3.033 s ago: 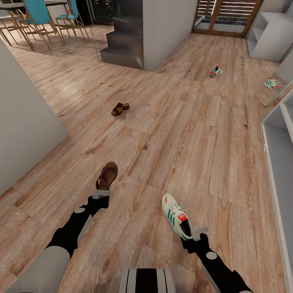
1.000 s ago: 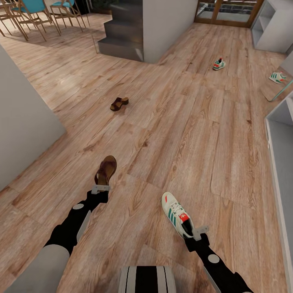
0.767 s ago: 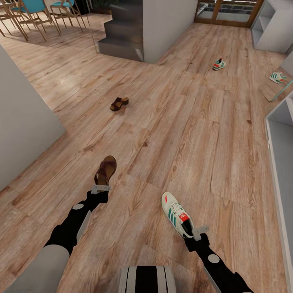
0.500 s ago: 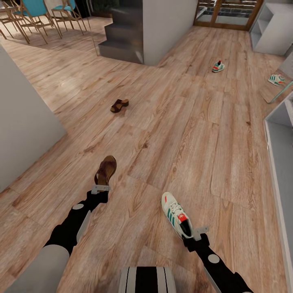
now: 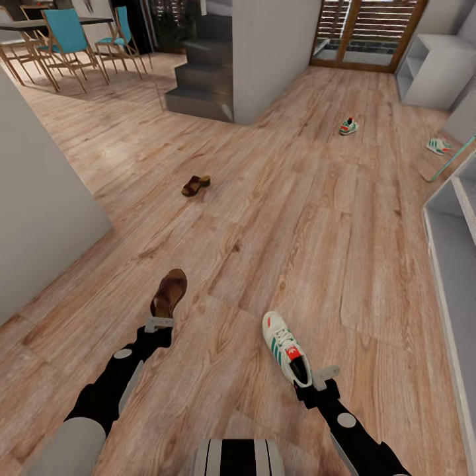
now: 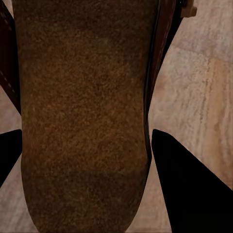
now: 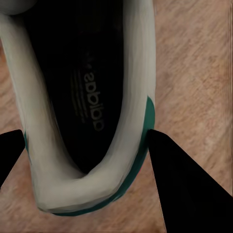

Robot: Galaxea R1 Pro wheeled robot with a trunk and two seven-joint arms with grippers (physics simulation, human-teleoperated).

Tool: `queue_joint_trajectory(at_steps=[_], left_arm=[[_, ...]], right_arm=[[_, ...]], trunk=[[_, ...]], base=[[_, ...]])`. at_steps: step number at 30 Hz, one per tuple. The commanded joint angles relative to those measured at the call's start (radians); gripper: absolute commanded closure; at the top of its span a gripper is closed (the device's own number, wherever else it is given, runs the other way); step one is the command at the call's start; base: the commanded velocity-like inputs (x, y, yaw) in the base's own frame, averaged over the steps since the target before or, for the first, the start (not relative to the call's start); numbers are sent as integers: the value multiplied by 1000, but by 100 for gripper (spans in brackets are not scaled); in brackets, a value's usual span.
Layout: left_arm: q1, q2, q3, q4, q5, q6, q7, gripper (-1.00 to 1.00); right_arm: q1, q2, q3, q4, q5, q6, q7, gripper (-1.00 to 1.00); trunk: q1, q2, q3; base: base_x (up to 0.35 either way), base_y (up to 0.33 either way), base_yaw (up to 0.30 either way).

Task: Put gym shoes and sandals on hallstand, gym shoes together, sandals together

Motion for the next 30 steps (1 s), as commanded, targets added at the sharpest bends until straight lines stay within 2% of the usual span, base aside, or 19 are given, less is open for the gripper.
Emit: queue_joint_trajectory(at_steps=[1, 6, 8, 10, 13, 17, 22, 24, 30], left_arm=[[69, 5, 13, -2, -10, 2, -5, 100], [145, 20, 26, 0, -14, -12, -4, 100], [202, 31, 43, 1, -15, -76, 3, 100], [231, 35, 50, 4, -14, -96, 18, 100], [267, 38, 56, 33, -12, -152, 69, 100], [279, 36, 57, 123, -10, -250, 141, 100], [281, 35, 58, 251, -10, -359, 212, 100], [282, 37, 59, 291, -9, -401, 231, 100], [283, 37, 59, 324, -7, -432, 245, 100]], right_arm=[[0, 0, 0, 0, 6, -3, -2, 100], [0, 0, -3, 0, 4, -26, -3, 100], [0, -2, -4, 20, 4, -36, -3, 100], [2, -3, -5, 50, 3, -47, -3, 100], [2, -3, -7, 129, 3, -134, -4, 100], [3, -5, -8, 223, 3, -268, -33, 100], [3, -5, -6, 304, 3, -358, -122, 100], [3, -5, -6, 318, 4, -383, -144, 100], [3, -3, -2, 330, 7, -400, -158, 100]], trunk=[[-1, 0, 3], [-3, 1, 26], [-4, 2, 36], [-5, 2, 47], [-6, 3, 63], [-8, 4, 84], [-10, 5, 110], [-11, 5, 120], [-14, 7, 152]], base=[[0, 0, 0], [0, 0, -68], [0, 0, -155], [0, 0, -161], [0, 0, -164], [0, 0, -165], [0, 0, -165], [0, 0, -165], [0, 0, -165]])
